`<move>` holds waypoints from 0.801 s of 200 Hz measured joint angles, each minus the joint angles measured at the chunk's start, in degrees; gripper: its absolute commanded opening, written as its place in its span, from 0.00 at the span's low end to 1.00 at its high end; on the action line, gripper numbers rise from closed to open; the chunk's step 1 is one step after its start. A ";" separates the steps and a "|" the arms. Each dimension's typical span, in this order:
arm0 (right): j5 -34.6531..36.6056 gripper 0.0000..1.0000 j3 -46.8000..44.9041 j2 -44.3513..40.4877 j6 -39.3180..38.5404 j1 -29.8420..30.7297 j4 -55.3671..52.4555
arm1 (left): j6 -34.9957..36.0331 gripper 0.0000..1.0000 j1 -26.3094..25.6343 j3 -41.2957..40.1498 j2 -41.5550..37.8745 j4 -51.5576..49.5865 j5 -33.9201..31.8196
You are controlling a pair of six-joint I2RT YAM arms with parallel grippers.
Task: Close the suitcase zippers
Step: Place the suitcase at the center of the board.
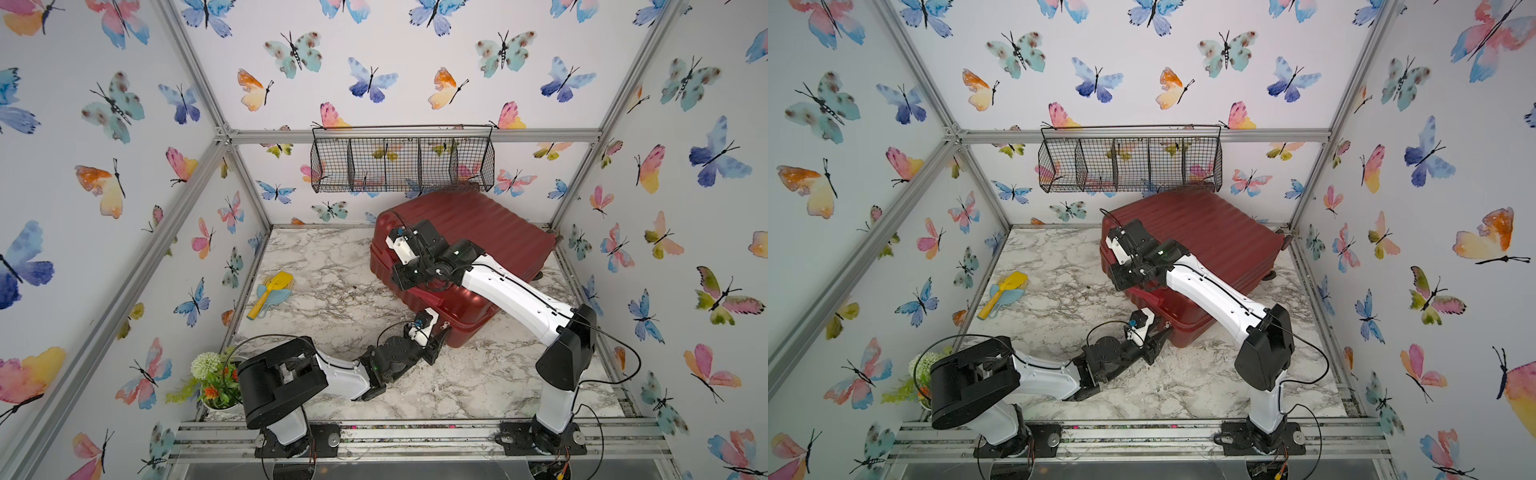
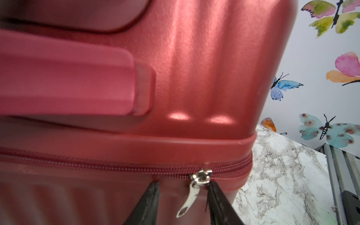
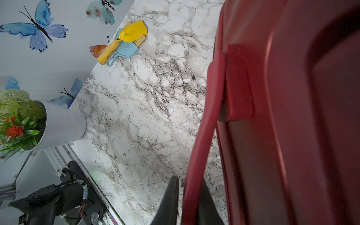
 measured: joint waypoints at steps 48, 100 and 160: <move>-0.20 0.02 -1.18 -0.59 0.90 -0.04 1.18 | -1.27 0.20 -0.96 -0.02 2.25 3.82 0.04; -0.50 0.02 -4.48 -2.47 0.92 -0.13 3.96 | -1.14 0.00 -0.92 -0.02 2.23 3.50 0.04; -0.74 0.02 -8.55 -4.68 0.28 -0.26 5.90 | 0.61 0.00 1.44 -1.31 -1.84 -2.29 -4.22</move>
